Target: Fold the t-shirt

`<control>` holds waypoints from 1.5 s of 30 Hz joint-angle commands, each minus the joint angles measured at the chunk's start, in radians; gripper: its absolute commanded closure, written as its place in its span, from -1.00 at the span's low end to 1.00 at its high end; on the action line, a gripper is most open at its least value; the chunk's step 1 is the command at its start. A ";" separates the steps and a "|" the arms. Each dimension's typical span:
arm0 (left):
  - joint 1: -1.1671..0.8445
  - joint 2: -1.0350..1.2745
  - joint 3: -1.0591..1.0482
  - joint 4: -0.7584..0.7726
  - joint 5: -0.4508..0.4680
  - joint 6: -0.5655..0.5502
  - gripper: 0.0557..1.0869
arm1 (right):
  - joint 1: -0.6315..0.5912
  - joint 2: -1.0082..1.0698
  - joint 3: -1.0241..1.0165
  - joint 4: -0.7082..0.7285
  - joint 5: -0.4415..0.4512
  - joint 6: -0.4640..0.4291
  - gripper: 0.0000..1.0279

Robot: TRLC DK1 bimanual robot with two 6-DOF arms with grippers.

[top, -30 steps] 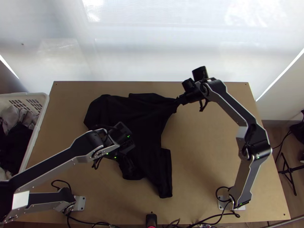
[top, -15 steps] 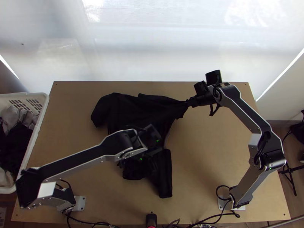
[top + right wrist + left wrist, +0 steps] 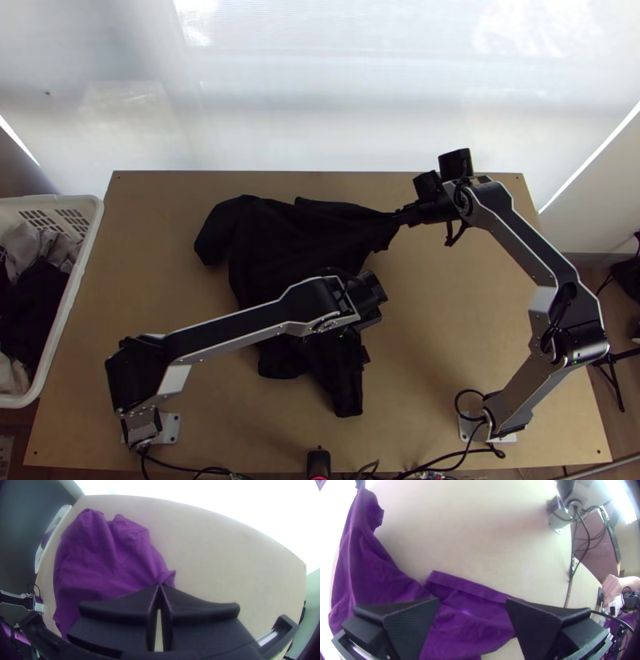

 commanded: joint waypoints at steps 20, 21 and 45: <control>0.008 0.248 0.116 0.072 -0.327 0.016 -0.88 | -0.012 -0.073 -0.081 0.026 -0.016 0.005 0.95; 0.008 0.251 0.117 0.061 -0.325 0.014 -0.88 | -0.012 -0.073 -0.081 0.026 -0.016 0.005 0.95; 0.074 0.176 0.180 0.020 -0.123 -0.001 0.93 | -0.015 -0.079 -0.060 0.028 -0.015 0.005 0.95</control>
